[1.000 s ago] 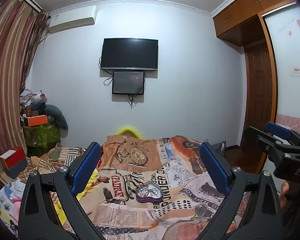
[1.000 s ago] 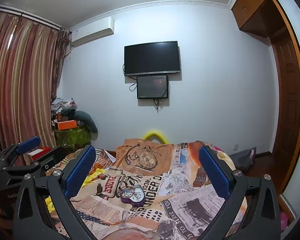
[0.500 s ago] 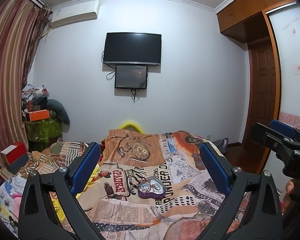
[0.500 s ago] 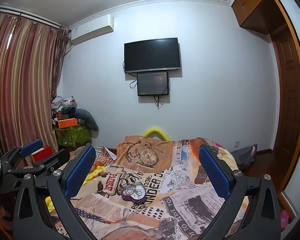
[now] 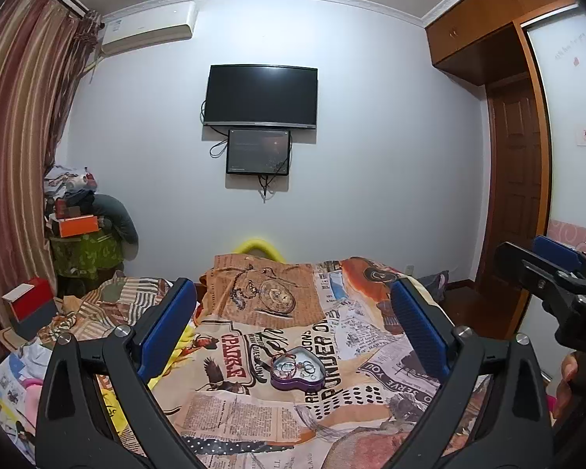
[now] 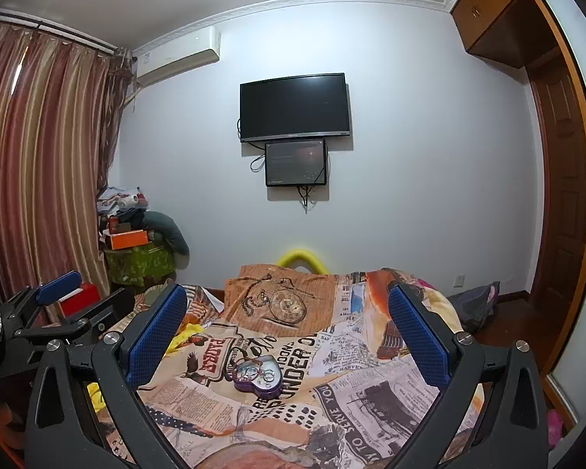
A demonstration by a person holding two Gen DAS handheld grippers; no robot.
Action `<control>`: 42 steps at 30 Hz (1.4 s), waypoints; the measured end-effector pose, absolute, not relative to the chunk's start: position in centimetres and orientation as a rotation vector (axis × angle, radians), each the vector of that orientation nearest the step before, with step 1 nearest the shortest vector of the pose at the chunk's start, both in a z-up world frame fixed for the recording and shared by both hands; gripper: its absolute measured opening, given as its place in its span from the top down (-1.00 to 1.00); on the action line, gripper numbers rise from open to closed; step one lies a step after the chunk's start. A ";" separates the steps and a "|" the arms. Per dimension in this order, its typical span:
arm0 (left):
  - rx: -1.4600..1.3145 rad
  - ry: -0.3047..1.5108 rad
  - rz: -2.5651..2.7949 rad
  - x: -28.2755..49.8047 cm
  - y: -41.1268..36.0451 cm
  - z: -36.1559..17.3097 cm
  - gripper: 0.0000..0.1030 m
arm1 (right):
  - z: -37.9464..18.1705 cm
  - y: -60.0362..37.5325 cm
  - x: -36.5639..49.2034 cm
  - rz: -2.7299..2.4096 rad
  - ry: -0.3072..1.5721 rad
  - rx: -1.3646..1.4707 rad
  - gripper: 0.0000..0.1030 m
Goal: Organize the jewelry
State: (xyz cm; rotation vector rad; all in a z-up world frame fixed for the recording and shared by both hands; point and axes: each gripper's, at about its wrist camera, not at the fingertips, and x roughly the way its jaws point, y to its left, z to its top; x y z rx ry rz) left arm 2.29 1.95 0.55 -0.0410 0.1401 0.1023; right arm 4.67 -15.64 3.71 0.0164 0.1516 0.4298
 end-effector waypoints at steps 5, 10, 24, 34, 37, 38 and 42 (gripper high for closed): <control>-0.038 0.144 0.084 2.3 1.8 0.5 -0.94 | 3.6 -15.6 4.6 0.433 0.161 0.019 -0.99; -0.047 0.155 0.061 2.4 1.9 0.6 -0.94 | 3.6 -15.6 4.6 0.425 0.162 0.018 -0.99; -0.070 0.159 0.056 2.5 2.4 0.6 -0.94 | 3.4 -15.8 4.8 0.420 0.173 0.031 -0.99; -0.066 0.165 0.044 2.5 2.4 0.5 -0.94 | 3.4 -15.8 4.8 0.417 0.171 0.031 -0.99; -0.063 0.171 0.046 2.6 2.4 0.4 -0.94 | 3.4 -15.8 4.8 0.418 0.173 0.031 -0.99; -0.064 0.173 0.045 2.6 2.3 0.3 -0.94 | 3.3 -15.8 4.8 0.418 0.173 0.031 -0.99; -0.071 0.172 0.039 2.7 2.4 0.2 -0.94 | 3.3 -15.7 4.8 0.419 0.174 0.030 -0.99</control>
